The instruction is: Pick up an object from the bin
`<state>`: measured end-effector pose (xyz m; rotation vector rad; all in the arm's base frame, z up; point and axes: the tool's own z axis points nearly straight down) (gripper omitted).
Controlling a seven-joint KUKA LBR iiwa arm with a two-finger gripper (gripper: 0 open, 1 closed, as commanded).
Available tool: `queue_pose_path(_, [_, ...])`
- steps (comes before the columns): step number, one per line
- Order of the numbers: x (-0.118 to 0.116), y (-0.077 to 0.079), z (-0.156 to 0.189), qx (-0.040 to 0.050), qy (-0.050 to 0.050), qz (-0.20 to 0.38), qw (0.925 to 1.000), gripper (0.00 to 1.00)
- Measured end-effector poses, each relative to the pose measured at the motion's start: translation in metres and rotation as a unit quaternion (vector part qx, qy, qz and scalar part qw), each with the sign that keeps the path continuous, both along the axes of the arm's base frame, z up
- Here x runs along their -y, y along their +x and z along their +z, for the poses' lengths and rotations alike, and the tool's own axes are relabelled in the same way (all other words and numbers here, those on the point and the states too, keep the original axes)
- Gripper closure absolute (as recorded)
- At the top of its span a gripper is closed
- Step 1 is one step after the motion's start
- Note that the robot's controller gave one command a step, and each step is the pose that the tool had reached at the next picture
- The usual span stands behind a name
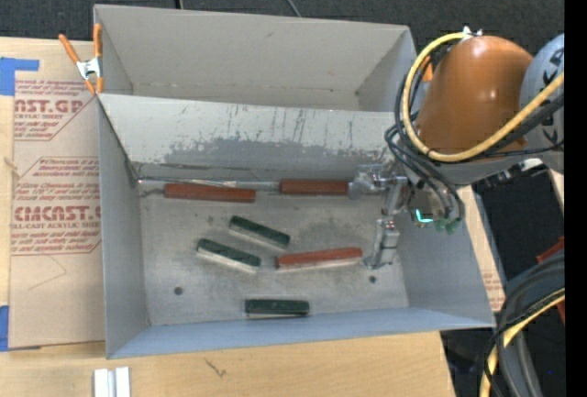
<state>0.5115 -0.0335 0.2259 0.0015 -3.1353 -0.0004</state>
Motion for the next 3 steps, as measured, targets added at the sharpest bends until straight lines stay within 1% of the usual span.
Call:
queue_pose_path(1, [0.0,0.002,0.004,0.0038,0.0,0.0,1.0,0.0])
queue_pose_path(2, [0.007,0.009,-0.046,0.0077,0.0,0.021,0.9998,0.0])
queue_pose_path(3, [-0.004,-0.02,-0.155,0.0044,0.0,0.05,0.9988,1.0])
